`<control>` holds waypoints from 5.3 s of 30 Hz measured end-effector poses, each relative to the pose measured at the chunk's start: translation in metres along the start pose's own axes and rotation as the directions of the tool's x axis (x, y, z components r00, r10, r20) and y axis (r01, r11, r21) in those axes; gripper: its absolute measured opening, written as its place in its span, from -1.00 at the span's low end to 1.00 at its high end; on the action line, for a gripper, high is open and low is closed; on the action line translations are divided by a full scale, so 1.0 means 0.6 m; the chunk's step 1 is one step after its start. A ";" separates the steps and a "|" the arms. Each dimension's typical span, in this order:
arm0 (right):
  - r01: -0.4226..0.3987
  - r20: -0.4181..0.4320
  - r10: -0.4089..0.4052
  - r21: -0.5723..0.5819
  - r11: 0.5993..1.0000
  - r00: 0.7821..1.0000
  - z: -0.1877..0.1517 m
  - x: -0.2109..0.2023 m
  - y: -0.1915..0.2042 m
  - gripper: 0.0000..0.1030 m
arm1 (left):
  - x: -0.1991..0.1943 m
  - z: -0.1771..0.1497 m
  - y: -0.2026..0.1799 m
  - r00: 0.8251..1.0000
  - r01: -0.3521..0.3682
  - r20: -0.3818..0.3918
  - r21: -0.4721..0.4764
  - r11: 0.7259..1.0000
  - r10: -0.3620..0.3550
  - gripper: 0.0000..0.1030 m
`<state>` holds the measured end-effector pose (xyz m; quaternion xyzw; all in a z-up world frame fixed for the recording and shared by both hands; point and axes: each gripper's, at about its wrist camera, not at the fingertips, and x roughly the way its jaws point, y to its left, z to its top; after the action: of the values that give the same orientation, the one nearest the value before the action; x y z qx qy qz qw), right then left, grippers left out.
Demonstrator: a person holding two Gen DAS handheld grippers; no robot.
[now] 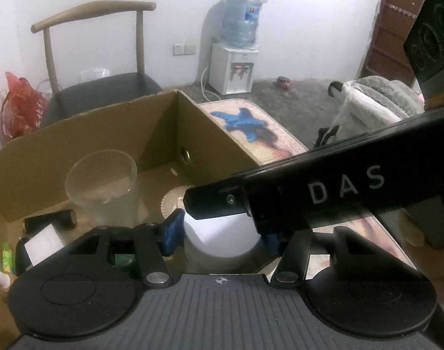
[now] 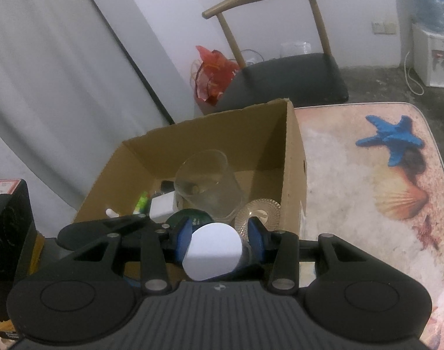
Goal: Organize rigid objects
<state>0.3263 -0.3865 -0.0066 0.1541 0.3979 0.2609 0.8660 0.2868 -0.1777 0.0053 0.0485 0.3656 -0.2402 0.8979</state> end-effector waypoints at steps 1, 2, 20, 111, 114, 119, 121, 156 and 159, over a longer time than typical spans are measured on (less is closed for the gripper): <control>0.003 0.002 -0.003 -0.002 1.000 1.000 0.000 0.000 0.000 -0.11 | 0.000 -0.002 -0.002 1.000 -0.001 0.000 -0.001 1.000 0.001 0.09; 0.005 0.005 -0.005 -0.003 1.000 1.000 0.000 -0.001 0.000 -0.11 | -0.001 -0.002 -0.002 1.000 -0.001 0.000 0.001 1.000 0.001 0.10; -0.055 0.216 0.038 0.074 0.996 0.976 -0.017 -0.114 -0.021 -0.11 | -0.120 -0.032 0.014 0.982 -0.056 0.177 -0.033 0.998 0.061 0.90; 0.404 0.291 -0.363 -0.091 0.910 0.885 -0.124 -0.029 0.183 1.00 | -0.218 -0.105 0.071 0.836 -0.516 0.059 -0.252 0.819 0.545 0.99; 0.401 0.290 -0.360 -0.091 0.912 0.887 -0.123 -0.030 0.182 1.00 | -0.219 -0.106 0.072 0.836 -0.517 0.059 -0.252 0.818 0.546 0.99; 0.400 0.291 -0.360 -0.091 0.912 0.887 -0.123 -0.030 0.181 1.00 | -0.219 -0.106 0.073 0.837 -0.515 0.060 -0.252 0.819 0.545 0.99; 0.400 0.291 -0.360 -0.090 0.912 0.886 -0.123 -0.029 0.182 1.00 | -0.218 -0.105 0.073 0.836 -0.516 0.059 -0.253 0.819 0.545 0.99; 0.390 0.277 -0.355 -0.082 0.917 0.893 -0.122 -0.025 0.181 1.00 | -0.219 -0.107 0.073 0.835 -0.519 0.053 -0.255 0.816 0.547 0.99; 0.389 0.277 -0.354 -0.082 0.918 0.893 -0.123 -0.025 0.181 1.00 | -0.219 -0.107 0.074 0.835 -0.519 0.053 -0.254 0.816 0.547 0.99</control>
<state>0.2254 -0.3021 0.0070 0.0485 0.2858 0.0946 0.9524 0.1859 -0.0699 0.0439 0.0300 0.3060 0.0623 0.9495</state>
